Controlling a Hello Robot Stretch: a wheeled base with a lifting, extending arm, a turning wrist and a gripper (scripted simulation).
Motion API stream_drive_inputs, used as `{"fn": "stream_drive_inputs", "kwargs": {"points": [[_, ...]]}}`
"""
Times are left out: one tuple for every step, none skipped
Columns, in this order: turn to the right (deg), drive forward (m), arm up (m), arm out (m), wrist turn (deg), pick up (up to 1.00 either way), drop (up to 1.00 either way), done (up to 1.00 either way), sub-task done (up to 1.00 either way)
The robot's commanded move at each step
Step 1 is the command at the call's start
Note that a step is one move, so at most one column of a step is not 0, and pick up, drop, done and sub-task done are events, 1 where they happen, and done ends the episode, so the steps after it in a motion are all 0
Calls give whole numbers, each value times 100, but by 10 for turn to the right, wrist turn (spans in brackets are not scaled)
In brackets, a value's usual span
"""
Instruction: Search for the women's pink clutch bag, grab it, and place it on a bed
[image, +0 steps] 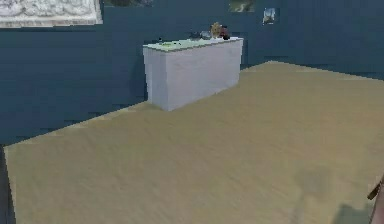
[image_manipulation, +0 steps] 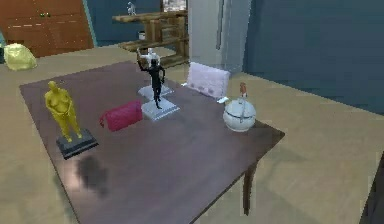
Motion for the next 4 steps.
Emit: {"fn": "stream_drive_inputs", "kwargs": {"points": [[0,25,0,0,0,0,0,0,0],[210,0,0,0,0,0,0,0,0],[0,35,0,0,0,0,0,0,0],[0,0,50,0,0,0,0,0,0]]}}
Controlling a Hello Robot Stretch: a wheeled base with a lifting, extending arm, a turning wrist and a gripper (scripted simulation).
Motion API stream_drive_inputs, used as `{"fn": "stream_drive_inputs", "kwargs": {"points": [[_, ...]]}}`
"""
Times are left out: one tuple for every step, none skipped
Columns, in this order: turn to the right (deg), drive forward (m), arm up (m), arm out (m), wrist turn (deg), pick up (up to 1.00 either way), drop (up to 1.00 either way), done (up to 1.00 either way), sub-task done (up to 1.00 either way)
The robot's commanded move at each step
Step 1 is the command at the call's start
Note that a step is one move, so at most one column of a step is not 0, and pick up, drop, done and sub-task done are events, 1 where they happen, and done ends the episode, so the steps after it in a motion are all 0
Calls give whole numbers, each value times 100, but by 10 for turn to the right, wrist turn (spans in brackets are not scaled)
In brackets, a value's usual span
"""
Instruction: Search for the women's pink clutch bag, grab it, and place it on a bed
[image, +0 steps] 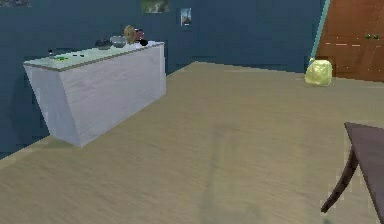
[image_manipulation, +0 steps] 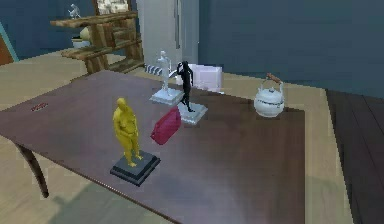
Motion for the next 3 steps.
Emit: {"fn": "stream_drive_inputs", "kwargs": {"points": [[0,0,38,0,0,0,0,0,0],[0,0,0,46,0,0,0,0,0],[0,0,0,0,450,0,0,0,0]]}}
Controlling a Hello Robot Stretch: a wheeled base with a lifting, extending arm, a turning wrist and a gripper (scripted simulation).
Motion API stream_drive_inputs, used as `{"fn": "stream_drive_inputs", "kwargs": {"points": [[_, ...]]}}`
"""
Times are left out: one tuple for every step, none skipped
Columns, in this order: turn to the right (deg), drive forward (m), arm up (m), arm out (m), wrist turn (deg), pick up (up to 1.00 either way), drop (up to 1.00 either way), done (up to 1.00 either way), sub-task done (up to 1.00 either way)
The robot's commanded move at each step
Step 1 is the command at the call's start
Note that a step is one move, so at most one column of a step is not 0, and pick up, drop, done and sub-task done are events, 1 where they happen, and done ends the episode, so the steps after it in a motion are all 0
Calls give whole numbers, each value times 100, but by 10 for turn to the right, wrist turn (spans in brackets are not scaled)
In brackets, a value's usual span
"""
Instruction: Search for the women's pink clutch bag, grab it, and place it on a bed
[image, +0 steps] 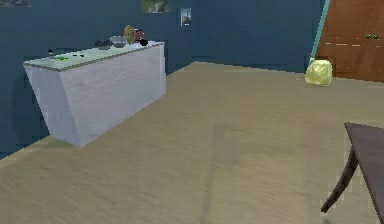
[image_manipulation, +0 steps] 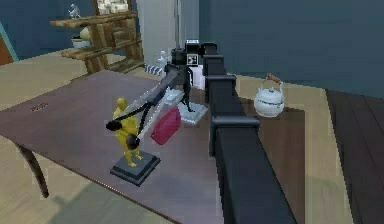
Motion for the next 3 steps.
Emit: {"fn": "stream_drive_inputs", "kwargs": {"points": [[0,0,0,0,450,0,0,0,0],[0,0,0,0,450,0,0,0,0],[0,0,0,0,60,0,0,0,0]]}}
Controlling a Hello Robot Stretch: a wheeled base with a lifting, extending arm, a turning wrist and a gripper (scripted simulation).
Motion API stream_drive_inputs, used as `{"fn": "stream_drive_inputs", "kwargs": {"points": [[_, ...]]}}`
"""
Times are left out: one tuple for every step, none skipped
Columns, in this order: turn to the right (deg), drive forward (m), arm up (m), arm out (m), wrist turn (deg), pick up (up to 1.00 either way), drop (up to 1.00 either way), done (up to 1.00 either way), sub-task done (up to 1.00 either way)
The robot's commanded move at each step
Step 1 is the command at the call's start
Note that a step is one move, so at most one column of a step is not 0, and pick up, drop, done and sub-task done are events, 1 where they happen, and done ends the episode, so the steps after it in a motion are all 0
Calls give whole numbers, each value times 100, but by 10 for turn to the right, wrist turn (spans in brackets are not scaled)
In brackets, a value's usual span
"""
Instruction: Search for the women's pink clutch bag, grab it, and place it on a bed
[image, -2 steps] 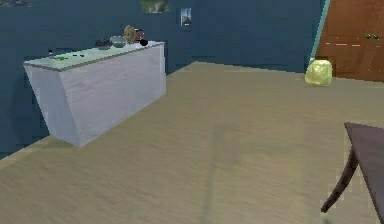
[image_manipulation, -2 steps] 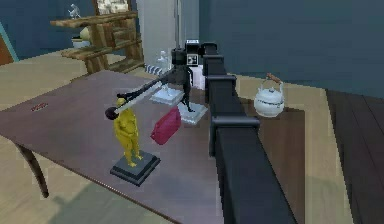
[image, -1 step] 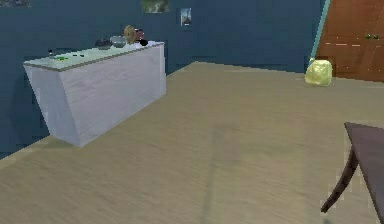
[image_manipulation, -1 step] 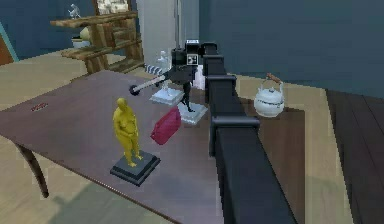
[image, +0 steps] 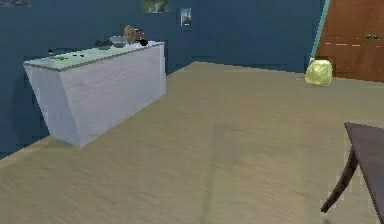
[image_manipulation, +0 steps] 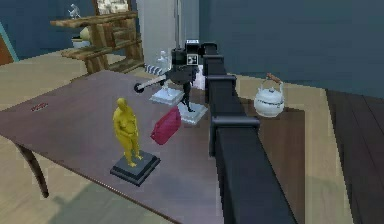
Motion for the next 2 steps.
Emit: {"fn": "stream_drive_inputs", "kwargs": {"points": [[0,0,-26,0,0,0,0,0,0],[0,0,0,0,0,100,0,0,0]]}}
